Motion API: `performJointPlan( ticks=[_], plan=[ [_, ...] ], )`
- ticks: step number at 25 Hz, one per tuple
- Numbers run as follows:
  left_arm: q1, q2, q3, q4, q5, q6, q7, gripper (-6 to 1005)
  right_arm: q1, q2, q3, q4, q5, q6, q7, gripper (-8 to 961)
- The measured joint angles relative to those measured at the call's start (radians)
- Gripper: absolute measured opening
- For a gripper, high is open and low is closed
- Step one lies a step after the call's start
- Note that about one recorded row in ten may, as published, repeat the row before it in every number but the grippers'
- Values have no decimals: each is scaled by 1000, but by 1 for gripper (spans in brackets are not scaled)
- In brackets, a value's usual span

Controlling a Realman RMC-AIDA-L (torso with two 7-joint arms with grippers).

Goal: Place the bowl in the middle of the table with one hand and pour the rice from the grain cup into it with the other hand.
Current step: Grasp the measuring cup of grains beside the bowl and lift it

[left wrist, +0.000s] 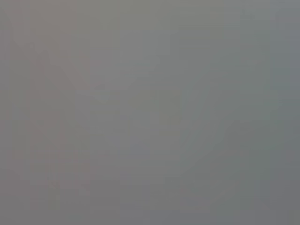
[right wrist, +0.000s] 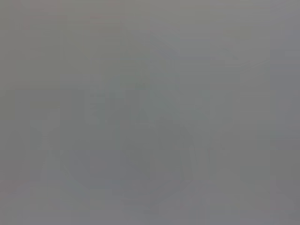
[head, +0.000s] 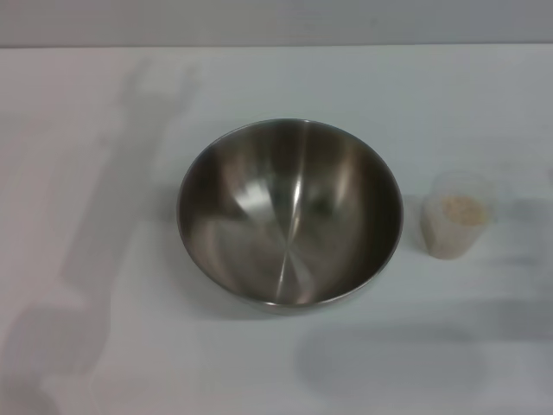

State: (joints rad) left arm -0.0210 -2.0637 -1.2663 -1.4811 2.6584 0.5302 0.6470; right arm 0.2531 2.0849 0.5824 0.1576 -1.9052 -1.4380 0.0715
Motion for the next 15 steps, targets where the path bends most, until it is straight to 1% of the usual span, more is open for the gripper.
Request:
performJointPlan(
  ticks=[1,2,3,4,5,6,7,8,9,10,11,12,13,14,15],
  plan=[
    [0,0,0,0,0,0,0,821,0,0,0,0,0,0,0,839],
    [8,0,9,34,3,66,-2,828,-21,0,-45,-3,0,-35,0,840],
    [24,-1,33,136,11,222,-15,834,-46,1,-88,-6,0,-71,-6,840],
    [30,-1,41,185,11,279,-27,834,-46,1,-88,-6,0,-71,-6,840],
    [34,-1,47,229,10,320,-44,834,-62,1,-113,-7,0,-92,-8,839],
    [34,-1,47,229,10,320,-44,834,-80,2,-139,-8,-1,-113,-9,839],
    [41,-4,55,344,7,414,-105,834,-94,2,-157,-8,-1,-130,-10,839],
    [41,-4,55,344,7,414,-105,834,-94,2,-157,-8,-1,-130,-10,838],
    [42,-5,58,443,6,500,-180,834,-129,2,-193,-8,-1,-162,-10,838],
    [42,-5,58,443,6,500,-180,834,-129,2,-193,-8,-1,-162,-10,838],
    [38,-5,60,515,6,558,-250,834,-144,2,-207,-7,-1,-175,-10,839],
    [30,-4,59,620,6,641,-360,834,-172,4,-230,-4,-1,-193,-10,839],
    [30,-4,59,620,6,641,-360,834,-172,4,-230,-4,-1,-193,-10,840],
    [24,-3,56,663,6,667,-402,834,-194,4,-252,-3,-1,-201,-10,840],
    [-2,-5,50,788,6,738,-492,834,-203,5,-265,-3,-1,-203,-10,840]
  ],
)
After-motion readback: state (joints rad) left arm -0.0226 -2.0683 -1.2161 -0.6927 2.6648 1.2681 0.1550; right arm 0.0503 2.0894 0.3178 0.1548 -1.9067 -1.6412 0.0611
